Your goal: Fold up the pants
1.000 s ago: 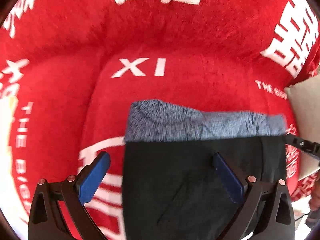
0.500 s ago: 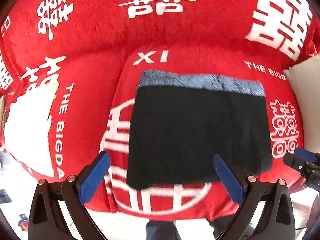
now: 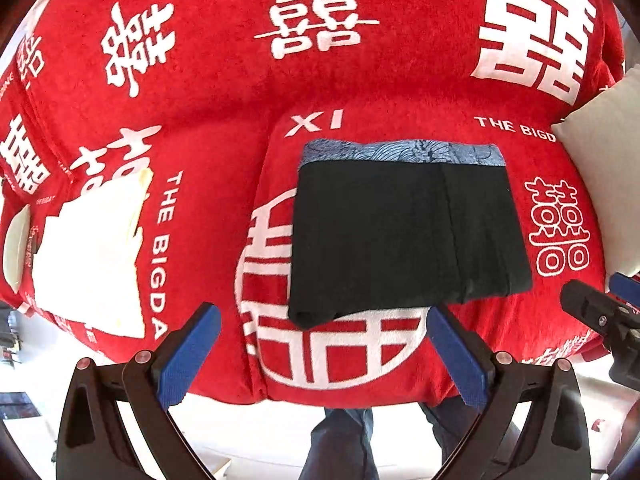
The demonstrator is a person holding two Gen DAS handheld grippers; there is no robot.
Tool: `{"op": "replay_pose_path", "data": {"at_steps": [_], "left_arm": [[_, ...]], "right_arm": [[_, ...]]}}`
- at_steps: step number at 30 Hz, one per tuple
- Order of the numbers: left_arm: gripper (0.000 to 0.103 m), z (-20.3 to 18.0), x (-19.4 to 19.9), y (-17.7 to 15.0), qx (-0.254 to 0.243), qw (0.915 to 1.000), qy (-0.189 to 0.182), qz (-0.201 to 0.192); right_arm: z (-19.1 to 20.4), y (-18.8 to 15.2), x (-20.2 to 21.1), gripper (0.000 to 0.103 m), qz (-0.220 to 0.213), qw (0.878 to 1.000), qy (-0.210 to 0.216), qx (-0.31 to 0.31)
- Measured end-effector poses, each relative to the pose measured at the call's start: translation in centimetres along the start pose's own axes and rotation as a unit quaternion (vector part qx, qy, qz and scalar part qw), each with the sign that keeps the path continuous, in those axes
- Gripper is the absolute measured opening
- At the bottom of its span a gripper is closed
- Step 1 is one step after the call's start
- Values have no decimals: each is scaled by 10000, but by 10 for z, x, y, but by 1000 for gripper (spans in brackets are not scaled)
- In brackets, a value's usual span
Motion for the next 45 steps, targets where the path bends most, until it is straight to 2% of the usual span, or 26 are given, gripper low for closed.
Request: {"op": "replay_pose_path", "data": {"at_steps": [7, 15, 45], "left_arm": [[103, 6, 13, -13, 93, 9998, -196, 5], [103, 7, 26, -16, 62, 9994, -321, -78], [103, 4, 49, -15, -117, 9992, -221, -319]], "right_arm": [[1, -15, 15, 103, -13, 9996, -265, -60], [6, -21, 30, 103, -100, 9994, -328, -69], [19, -28, 44, 103, -266, 9984, -479, 147]]}}
Point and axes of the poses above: each gripper's, at about its wrist camera, not at the fingertips, and x roughly against the way its jaws point, z to its left, y to its top, the point moved 5 cm from there along -x, roughly the way its jaws point, and after that the axes turned 9 degrees about -x, right-handed, at the moved point
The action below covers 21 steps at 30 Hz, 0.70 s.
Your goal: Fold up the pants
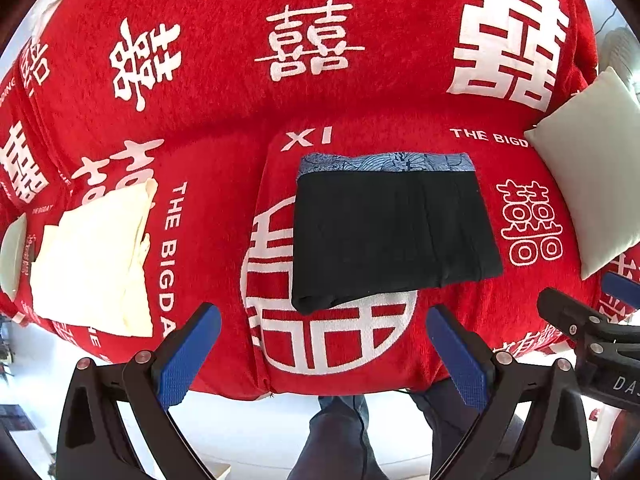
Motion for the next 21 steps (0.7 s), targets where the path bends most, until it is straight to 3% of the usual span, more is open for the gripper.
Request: {"op": "replay_pose_path", "data": {"at_steps": [21], "left_arm": [[103, 4, -2, -2, 1, 10000, 13, 23]], "right_arm": [[8, 1, 0, 103, 0, 9999, -41, 144]]}}
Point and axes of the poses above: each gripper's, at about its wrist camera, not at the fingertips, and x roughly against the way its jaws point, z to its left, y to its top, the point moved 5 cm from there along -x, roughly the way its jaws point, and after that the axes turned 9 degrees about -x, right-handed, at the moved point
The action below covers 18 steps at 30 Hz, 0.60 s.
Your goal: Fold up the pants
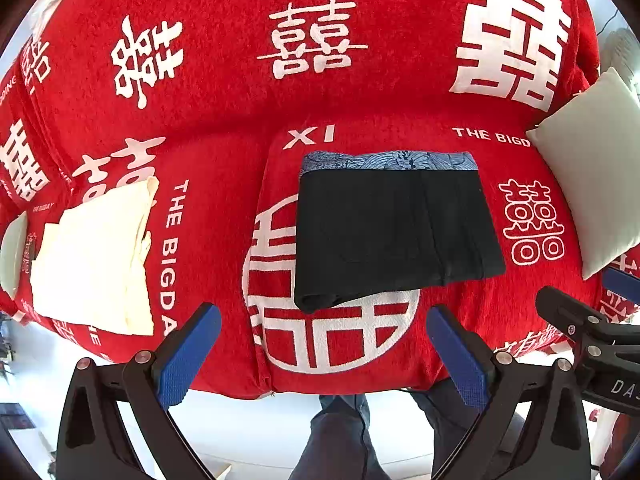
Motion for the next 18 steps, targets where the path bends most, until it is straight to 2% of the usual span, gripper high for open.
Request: {"op": "replay_pose_path", "data": {"at_steps": [7, 15, 18], "left_arm": [[103, -1, -2, 0, 50, 10000, -18, 26], [103, 3, -13, -1, 330, 9992, -118, 197], [103, 4, -12, 2, 330, 9993, -112, 108]], "right_arm": [[0, 1, -1, 103, 15, 10000, -25, -6], [-4, 11, -10, 103, 56, 9999, -106, 48], [-5, 11, -11, 103, 31, 9999, -100, 46]]}}
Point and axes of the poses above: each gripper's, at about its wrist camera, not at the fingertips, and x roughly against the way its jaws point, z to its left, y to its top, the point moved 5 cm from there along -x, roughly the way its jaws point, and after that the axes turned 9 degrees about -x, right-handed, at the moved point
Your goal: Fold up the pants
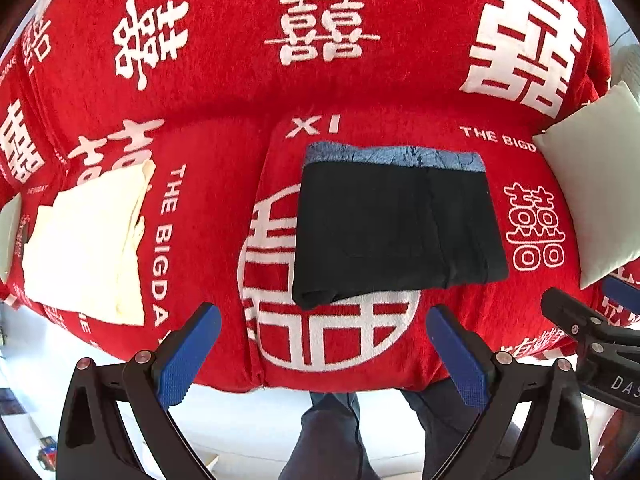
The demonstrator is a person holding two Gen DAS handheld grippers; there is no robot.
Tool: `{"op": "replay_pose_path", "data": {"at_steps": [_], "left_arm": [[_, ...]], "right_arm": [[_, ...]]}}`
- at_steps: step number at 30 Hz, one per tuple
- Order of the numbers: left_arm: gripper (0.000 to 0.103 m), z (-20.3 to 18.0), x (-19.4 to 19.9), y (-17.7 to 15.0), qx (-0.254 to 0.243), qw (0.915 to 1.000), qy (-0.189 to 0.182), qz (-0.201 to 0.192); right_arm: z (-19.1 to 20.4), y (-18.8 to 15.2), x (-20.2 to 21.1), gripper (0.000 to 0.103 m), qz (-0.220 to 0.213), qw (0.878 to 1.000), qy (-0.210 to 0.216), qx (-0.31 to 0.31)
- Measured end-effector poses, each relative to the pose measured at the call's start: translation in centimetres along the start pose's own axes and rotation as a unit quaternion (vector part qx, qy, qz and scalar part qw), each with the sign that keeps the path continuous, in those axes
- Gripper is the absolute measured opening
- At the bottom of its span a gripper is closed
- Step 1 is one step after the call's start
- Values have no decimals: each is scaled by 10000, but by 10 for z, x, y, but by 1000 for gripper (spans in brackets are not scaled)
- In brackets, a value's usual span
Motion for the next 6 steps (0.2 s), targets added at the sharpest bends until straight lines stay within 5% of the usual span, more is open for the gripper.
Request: {"op": "replay_pose_path", "data": {"at_steps": [6], "left_arm": [[103, -5, 3, 5, -148, 9999, 6, -80]], "right_arm": [[-1, 0, -2, 103, 19, 10000, 2, 20]]}}
Point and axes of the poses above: each gripper's, at about its wrist camera, not at the fingertips, and x roughly against the way its jaws point, z to its left, y to its top, the point moved 5 cm from there along -x, roughly the way its jaws point, and after that the axes turned 9 degrees about -x, right-handed, at the moved point
